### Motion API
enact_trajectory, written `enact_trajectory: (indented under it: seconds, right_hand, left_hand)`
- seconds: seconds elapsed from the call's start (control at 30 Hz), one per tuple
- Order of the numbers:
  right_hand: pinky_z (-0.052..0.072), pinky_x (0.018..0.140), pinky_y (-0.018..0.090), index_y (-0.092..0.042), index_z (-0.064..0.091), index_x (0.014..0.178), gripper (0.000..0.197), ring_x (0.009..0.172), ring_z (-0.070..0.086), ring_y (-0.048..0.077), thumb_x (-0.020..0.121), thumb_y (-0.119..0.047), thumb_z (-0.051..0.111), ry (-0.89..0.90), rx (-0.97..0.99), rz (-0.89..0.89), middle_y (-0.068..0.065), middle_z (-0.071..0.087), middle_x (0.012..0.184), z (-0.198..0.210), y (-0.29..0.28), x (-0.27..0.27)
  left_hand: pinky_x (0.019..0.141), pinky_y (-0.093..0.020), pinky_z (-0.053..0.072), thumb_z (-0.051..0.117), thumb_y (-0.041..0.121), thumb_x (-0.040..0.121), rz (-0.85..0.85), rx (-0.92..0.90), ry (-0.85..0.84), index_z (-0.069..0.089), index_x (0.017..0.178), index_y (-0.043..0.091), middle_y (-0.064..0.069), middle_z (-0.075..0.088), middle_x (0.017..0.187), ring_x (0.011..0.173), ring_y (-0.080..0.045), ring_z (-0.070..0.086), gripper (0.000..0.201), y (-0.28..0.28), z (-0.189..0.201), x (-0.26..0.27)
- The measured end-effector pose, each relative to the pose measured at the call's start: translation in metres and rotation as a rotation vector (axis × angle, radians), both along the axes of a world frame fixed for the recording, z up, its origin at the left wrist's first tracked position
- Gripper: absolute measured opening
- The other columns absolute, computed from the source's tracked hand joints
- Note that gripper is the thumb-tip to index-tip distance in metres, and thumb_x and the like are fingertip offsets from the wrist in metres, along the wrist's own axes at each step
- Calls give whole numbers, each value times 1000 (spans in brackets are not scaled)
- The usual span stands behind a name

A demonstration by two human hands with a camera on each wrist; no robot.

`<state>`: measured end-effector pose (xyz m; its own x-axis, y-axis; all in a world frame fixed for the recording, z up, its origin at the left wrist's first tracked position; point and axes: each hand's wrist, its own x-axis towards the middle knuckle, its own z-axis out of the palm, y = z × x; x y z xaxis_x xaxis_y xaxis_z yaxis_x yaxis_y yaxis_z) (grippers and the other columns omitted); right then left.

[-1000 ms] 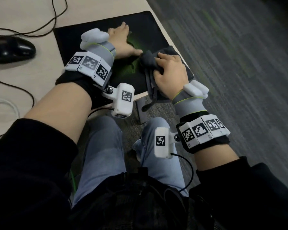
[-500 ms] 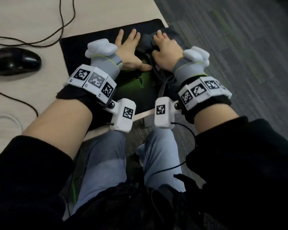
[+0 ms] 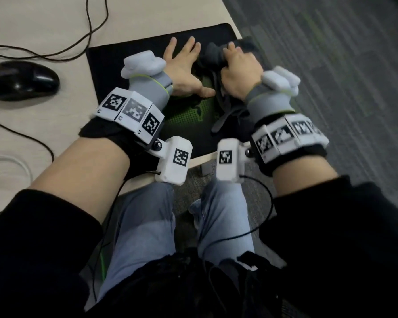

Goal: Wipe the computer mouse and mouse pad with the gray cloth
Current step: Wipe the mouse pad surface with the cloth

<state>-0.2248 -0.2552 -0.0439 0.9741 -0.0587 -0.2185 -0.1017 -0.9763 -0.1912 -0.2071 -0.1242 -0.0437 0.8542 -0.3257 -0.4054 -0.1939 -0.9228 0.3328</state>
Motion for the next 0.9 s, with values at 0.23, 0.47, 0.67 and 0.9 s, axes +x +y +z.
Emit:
enact_trajectory:
  seconds: [0.23,0.47,0.67,0.9]
  right_hand:
    - [33,105,40,-4,34,142,46,135,36,33,96,-10,34,0,-40,-33,11,31,153,6,-1,-8]
    - [33,103,39,-2,37,139,45,133,38,33,94,-8,34,-12,-5,-50,15,36,149,2,-3,-19]
    - [31,109,39,-1,36,140,45,135,38,33,96,-8,32,41,3,-23,15,34,150,8,7,43]
    - [31,108,39,-6,29,145,48,139,31,28,97,-10,35,37,-11,-38,10,23,156,6,2,-7]
  left_hand:
    - [117,-46,-8,62,57,78,8,-6,16,-2,152,25,15,-11,160,148,-20,-18,103,-1,1,0]
    - [118,-44,-8,61,57,80,-4,-3,0,-3,152,25,15,-12,160,148,-19,-19,101,0,1,1]
    - [116,-40,-10,62,54,80,-20,-4,-8,3,152,28,11,-11,160,147,-21,-19,96,-1,3,-1]
    - [118,-41,-8,62,56,79,25,-8,-7,0,152,25,14,-9,160,148,-20,-16,101,-1,-1,1]
